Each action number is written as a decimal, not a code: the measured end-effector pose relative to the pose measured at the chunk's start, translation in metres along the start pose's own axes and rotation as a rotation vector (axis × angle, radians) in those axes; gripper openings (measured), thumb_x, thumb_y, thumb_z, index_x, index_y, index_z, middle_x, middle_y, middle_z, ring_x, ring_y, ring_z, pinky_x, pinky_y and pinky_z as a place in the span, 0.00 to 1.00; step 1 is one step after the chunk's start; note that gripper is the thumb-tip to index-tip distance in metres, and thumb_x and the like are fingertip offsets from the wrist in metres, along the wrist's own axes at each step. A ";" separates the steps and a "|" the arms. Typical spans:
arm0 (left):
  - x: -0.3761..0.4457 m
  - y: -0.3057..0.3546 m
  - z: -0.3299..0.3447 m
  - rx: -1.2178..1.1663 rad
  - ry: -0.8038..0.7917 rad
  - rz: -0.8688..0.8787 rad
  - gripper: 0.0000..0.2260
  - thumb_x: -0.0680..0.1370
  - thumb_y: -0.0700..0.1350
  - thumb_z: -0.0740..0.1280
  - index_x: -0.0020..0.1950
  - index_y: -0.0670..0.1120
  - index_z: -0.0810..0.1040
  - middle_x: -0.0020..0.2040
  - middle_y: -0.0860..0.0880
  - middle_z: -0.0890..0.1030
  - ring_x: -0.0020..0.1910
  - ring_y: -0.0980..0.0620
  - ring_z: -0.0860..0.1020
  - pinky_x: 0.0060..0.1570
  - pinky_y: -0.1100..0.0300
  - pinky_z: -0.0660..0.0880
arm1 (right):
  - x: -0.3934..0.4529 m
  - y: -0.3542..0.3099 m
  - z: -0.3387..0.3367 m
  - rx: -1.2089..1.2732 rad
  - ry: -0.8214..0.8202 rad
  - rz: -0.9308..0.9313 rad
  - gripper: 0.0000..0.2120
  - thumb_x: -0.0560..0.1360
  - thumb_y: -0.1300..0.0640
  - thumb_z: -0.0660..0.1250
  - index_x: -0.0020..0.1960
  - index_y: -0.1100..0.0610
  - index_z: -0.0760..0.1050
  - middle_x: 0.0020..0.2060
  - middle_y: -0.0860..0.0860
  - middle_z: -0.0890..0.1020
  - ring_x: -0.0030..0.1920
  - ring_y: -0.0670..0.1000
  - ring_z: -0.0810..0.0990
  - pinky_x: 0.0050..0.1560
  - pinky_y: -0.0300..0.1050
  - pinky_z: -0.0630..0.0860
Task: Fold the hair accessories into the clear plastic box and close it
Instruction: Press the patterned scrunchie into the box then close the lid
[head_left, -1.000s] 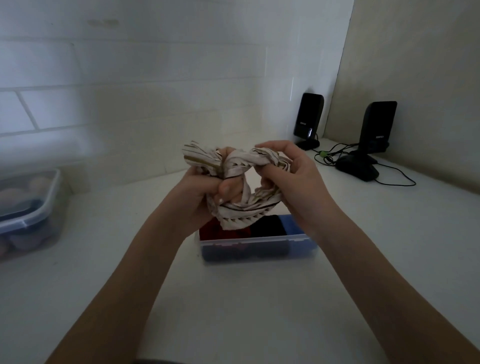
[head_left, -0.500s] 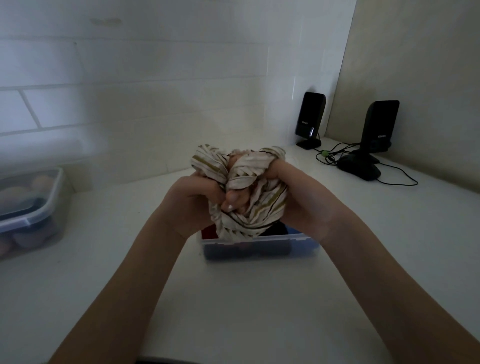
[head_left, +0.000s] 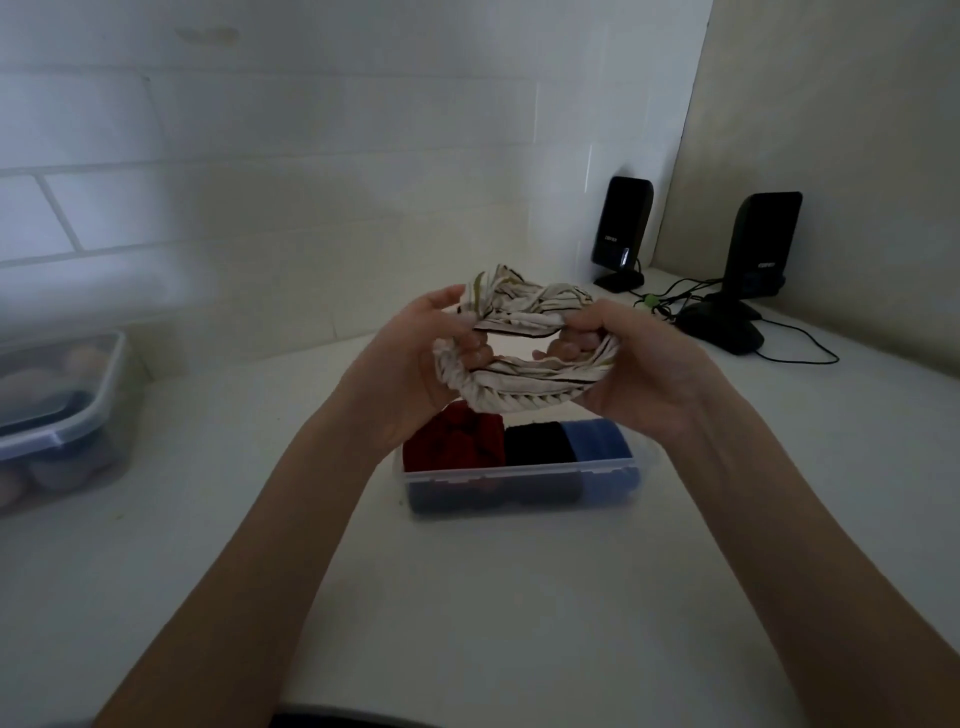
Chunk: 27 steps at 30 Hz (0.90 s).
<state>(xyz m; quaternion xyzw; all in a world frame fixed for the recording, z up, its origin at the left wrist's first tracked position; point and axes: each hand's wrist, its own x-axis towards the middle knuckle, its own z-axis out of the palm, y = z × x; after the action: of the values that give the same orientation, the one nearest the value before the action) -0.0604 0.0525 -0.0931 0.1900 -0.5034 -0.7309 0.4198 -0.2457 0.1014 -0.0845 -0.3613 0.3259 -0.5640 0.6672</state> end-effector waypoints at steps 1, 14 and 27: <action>0.002 -0.003 0.000 0.052 0.043 0.010 0.22 0.67 0.36 0.63 0.62 0.39 0.68 0.29 0.50 0.76 0.26 0.56 0.72 0.30 0.63 0.73 | 0.001 0.000 -0.002 -0.059 0.021 -0.002 0.04 0.70 0.65 0.65 0.43 0.60 0.75 0.23 0.48 0.72 0.27 0.45 0.73 0.38 0.41 0.78; -0.001 -0.006 0.003 -0.045 0.014 0.067 0.13 0.66 0.36 0.59 0.50 0.41 0.71 0.27 0.50 0.73 0.30 0.54 0.71 0.38 0.61 0.71 | -0.005 -0.011 -0.011 -0.553 -0.058 0.029 0.03 0.66 0.61 0.72 0.36 0.55 0.84 0.28 0.53 0.80 0.31 0.48 0.81 0.36 0.39 0.78; -0.005 -0.022 0.002 0.721 0.167 0.243 0.19 0.71 0.42 0.73 0.56 0.55 0.69 0.40 0.45 0.84 0.30 0.57 0.80 0.30 0.66 0.75 | -0.012 -0.017 -0.015 -0.823 0.206 -0.083 0.19 0.67 0.61 0.75 0.54 0.47 0.76 0.44 0.56 0.85 0.40 0.54 0.85 0.43 0.51 0.82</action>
<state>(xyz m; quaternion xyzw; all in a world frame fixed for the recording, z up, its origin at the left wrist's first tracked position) -0.0685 0.0607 -0.1124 0.3232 -0.7110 -0.4340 0.4491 -0.2690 0.1097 -0.0778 -0.5519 0.5740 -0.4464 0.4082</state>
